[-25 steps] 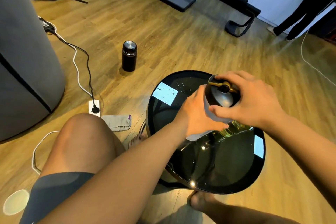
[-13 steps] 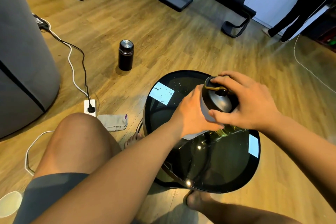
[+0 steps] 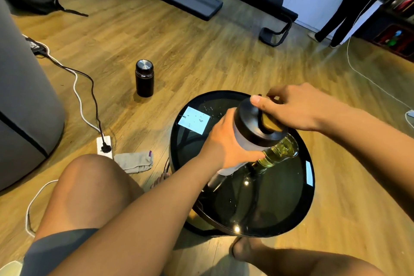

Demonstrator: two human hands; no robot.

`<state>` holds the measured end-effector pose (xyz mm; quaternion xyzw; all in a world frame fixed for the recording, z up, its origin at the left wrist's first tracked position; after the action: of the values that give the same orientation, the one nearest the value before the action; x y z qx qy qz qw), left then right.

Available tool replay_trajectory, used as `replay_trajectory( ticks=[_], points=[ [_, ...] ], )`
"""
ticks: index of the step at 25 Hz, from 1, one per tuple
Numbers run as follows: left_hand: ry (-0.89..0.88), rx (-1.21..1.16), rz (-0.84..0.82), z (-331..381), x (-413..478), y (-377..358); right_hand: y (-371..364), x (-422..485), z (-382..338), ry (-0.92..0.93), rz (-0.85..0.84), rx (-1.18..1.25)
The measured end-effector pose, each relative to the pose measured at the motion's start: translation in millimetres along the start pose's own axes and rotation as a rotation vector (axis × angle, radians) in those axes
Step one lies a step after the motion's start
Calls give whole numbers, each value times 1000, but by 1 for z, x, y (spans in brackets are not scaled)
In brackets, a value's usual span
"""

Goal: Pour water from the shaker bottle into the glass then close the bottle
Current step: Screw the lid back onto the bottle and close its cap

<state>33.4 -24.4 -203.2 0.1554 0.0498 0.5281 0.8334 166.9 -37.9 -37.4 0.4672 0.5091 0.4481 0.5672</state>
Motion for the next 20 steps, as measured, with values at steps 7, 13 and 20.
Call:
replay_trajectory(
  ticks=[7, 13, 20],
  points=[
    [-25, 30, -14, 1, -2, 3, -19, -11, -15, 146, -13, 198],
    [-29, 72, 23, 2, -1, 4, -13, -11, -17, -130, 84, -43],
    [60, 78, -38, -2, -1, 2, -28, -12, -18, 102, 29, 179]
  ],
)
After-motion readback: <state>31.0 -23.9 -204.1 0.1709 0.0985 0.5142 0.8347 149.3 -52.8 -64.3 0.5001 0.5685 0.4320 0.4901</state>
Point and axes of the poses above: each hand's wrist, its own x-axis towards the middle knuckle, its own y-axis out of the back of the hand, z = x × y, the point moved 1 cm from there along x, towards the middle knuckle
